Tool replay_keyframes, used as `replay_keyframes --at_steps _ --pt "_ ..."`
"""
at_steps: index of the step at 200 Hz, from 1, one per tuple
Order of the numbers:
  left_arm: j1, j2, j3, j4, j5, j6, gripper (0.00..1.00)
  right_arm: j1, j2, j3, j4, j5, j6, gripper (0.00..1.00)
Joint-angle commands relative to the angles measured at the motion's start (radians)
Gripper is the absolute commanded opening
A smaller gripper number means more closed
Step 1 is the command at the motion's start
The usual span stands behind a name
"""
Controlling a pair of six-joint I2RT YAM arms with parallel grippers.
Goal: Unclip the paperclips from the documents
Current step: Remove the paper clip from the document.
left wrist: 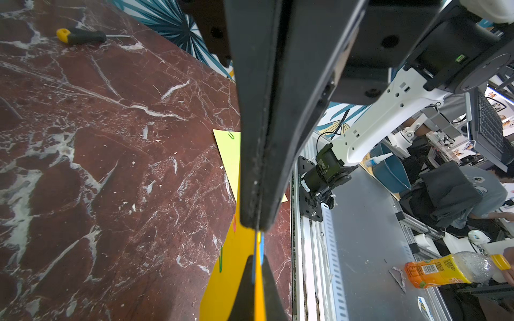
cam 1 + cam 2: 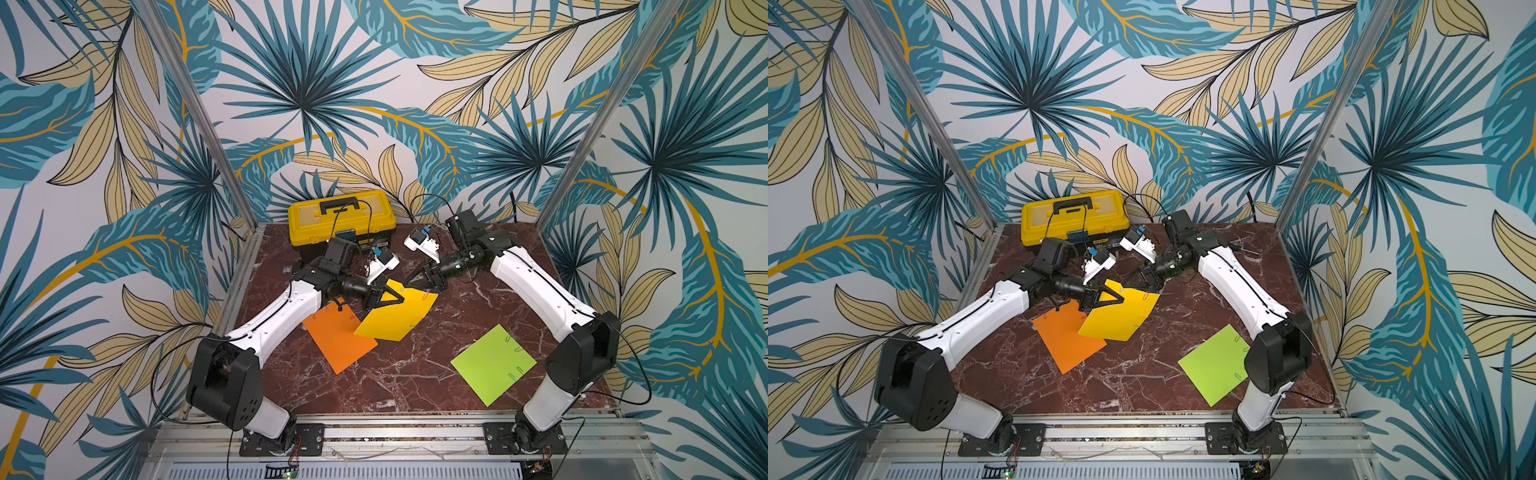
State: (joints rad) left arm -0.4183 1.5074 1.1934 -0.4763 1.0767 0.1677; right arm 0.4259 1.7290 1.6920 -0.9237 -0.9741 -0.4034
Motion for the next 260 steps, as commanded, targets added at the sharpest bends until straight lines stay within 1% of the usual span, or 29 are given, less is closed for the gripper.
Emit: replay_keyframes --at_steps 1,260 --pt "0.0 -0.003 -0.025 -0.03 -0.007 0.013 0.0 -0.024 -0.006 -0.011 0.022 -0.021 0.007 0.0" --pt "-0.003 0.014 -0.032 -0.03 -0.006 0.016 0.0 -0.037 -0.006 -0.017 0.018 -0.033 0.003 0.01"
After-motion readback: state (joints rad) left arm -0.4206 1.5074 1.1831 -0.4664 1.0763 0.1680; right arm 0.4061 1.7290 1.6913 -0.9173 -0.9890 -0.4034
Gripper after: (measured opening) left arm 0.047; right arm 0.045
